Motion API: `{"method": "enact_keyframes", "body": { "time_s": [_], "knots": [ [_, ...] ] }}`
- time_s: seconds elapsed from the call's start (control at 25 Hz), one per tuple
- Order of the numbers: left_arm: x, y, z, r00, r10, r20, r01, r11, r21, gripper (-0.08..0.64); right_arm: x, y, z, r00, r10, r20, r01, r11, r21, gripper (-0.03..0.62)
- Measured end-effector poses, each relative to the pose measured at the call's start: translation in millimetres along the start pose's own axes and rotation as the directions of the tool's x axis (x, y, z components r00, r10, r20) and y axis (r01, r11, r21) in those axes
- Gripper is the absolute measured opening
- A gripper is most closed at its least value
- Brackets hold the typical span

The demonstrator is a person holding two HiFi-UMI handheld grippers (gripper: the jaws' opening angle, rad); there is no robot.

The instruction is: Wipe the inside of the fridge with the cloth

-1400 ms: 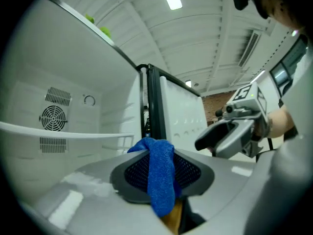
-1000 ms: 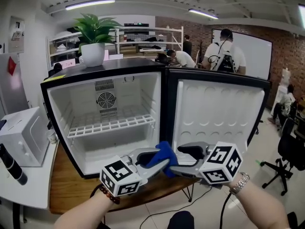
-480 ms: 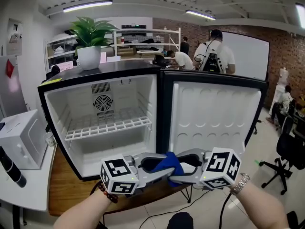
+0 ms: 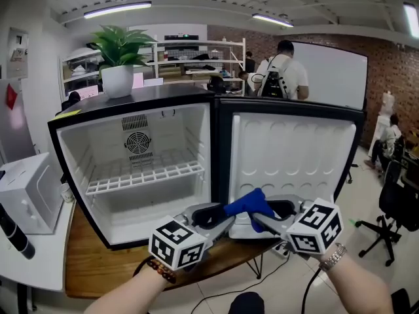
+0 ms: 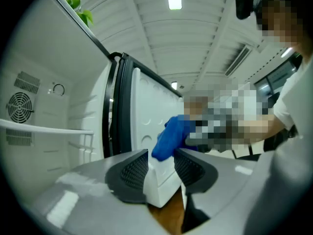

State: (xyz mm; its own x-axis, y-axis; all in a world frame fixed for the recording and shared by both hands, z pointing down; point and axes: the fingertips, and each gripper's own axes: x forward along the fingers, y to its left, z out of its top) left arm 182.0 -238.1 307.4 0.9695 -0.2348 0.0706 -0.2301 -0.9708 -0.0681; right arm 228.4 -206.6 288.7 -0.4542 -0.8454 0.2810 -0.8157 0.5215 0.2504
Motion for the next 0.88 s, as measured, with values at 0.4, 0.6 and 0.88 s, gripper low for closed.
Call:
{"method": "enact_keyframes", "body": {
  "time_s": [0.4, 0.6, 0.88],
  "knots": [
    [39, 26, -34, 0.951, 0.300, -0.073, -0.305, 0.950, -0.063, 0.178, -10, -43, 60, 0.945, -0.265, 0.190, 0.257, 0.964, 0.063, 0.115],
    [48, 32, -45, 0.924, 0.373, -0.085, -0.379, 0.923, -0.064, 0.164, -8, -46, 109, 0.906, -0.309, 0.291, 0.310, 0.950, 0.045, 0.115],
    [56, 32, -55, 0.909, 0.406, -0.091, -0.412, 0.909, -0.063, 0.153, -3, -56, 154, 0.860, -0.373, 0.349, 0.380, 0.923, 0.052, 0.115]
  ]
}}
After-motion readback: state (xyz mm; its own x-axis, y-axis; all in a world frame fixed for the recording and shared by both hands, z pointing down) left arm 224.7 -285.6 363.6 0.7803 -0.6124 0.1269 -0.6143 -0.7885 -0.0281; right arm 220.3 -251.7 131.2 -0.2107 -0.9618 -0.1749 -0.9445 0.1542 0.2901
